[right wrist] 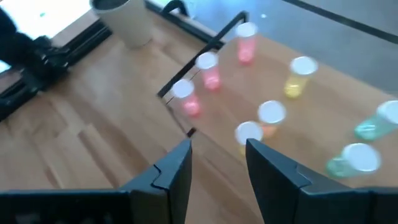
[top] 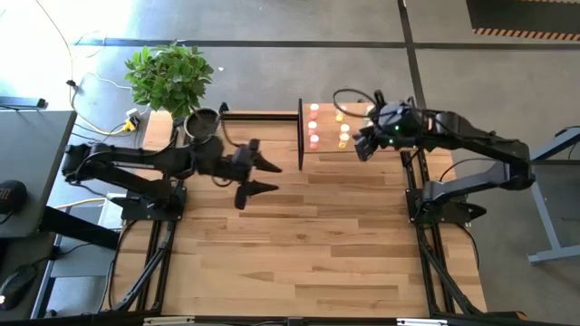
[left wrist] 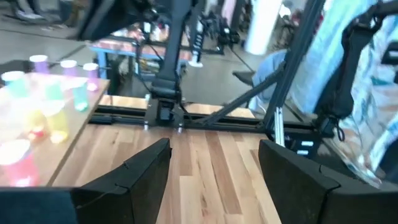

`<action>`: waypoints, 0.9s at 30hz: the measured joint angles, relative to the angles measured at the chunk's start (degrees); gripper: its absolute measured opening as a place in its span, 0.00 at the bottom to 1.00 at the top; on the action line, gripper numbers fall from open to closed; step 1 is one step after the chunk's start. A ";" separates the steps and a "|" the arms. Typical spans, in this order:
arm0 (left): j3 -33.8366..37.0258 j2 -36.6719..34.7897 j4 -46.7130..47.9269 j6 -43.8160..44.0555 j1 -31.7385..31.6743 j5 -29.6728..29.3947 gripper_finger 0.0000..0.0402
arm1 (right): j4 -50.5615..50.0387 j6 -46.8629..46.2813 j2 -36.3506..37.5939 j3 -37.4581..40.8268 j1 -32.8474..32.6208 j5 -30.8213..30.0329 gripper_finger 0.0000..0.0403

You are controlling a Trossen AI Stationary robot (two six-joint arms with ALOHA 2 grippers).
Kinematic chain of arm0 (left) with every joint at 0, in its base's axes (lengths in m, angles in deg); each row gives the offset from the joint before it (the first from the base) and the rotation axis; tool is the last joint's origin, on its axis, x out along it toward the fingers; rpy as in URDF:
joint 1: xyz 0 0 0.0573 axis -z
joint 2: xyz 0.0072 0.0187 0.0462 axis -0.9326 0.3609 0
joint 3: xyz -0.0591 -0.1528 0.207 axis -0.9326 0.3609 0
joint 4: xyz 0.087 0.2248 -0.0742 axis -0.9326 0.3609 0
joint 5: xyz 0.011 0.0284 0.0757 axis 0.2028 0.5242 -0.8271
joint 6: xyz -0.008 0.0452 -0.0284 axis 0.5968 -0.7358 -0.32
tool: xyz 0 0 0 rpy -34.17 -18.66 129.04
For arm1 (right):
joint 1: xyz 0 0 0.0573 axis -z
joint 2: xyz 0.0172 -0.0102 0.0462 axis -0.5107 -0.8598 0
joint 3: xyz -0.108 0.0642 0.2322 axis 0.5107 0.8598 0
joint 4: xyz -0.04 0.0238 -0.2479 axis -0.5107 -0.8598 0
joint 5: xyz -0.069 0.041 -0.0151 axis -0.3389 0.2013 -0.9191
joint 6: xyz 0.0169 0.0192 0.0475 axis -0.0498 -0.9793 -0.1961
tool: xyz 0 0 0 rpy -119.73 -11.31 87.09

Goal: Pick and place medicine bottles onto shelf by color
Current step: Return to Home Position

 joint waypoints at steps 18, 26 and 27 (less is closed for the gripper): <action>32.25 -34.37 -6.85 6.54 2.20 -9.76 0.59 | 7.20 1.34 2.11 4.14 -5.40 0.20 0.35; 41.78 -45.08 -6.62 9.21 1.06 -9.79 0.59 | 10.69 2.52 9.60 5.15 -7.55 -0.66 0.35; 42.68 -45.80 -6.68 9.91 0.92 -9.68 0.59 | 12.40 3.05 10.82 6.45 -8.26 -1.28 0.35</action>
